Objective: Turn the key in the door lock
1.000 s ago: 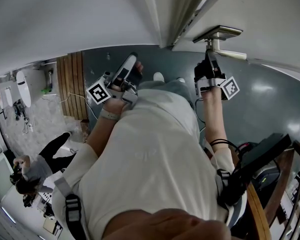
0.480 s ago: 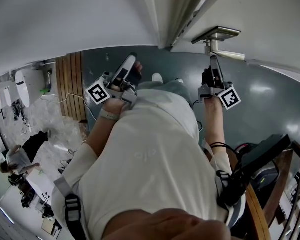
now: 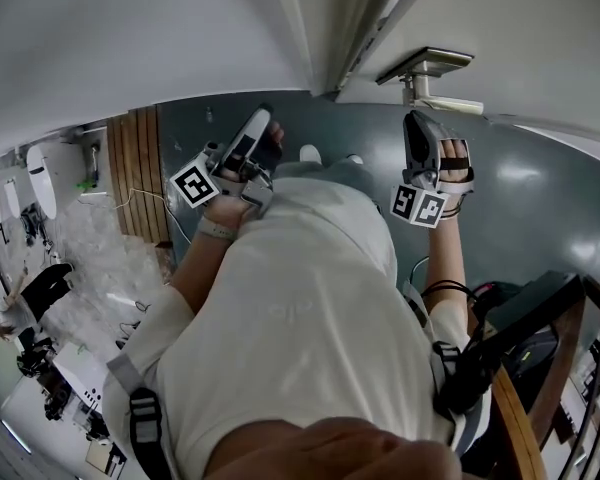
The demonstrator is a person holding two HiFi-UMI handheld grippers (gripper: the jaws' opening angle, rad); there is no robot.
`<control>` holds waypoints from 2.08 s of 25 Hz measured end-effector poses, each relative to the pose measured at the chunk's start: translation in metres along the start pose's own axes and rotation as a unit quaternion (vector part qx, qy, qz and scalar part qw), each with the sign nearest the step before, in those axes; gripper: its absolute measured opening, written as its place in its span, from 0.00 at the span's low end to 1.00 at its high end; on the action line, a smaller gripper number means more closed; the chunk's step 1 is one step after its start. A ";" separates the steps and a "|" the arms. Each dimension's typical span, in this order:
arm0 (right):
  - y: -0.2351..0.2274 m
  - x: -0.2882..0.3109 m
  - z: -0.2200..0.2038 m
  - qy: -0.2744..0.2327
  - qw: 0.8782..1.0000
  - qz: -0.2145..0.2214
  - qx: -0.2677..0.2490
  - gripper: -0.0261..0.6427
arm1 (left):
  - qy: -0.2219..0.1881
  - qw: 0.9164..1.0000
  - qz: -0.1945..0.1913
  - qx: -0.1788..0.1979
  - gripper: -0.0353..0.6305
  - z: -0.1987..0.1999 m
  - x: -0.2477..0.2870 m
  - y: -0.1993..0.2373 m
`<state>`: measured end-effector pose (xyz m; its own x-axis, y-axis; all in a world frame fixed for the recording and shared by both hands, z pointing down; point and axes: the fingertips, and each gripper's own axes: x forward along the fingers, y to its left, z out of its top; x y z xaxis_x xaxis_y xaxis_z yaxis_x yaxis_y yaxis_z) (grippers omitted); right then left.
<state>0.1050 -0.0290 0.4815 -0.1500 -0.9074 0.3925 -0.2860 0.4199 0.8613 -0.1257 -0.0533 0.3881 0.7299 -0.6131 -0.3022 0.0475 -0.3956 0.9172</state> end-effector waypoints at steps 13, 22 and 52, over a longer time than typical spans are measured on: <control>0.007 0.043 -0.016 0.063 0.994 -0.006 -0.088 0.16 | -0.009 1.000 0.004 0.003 0.14 -0.001 -0.002 -0.001; -0.005 0.043 -0.009 0.009 0.986 -0.018 0.167 0.18 | -0.011 1.000 0.008 0.004 0.14 0.000 -0.004 0.001; -0.001 0.060 -0.017 0.069 0.990 -0.061 -0.105 0.19 | -0.025 1.000 0.009 -0.008 0.14 0.003 -0.007 0.003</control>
<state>0.1124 -0.0839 0.5098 0.0091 -0.9511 0.3086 -0.0893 0.3066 0.9476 -0.1322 -0.0523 0.3919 0.6955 -0.6542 -0.2972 0.0455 -0.3727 0.9268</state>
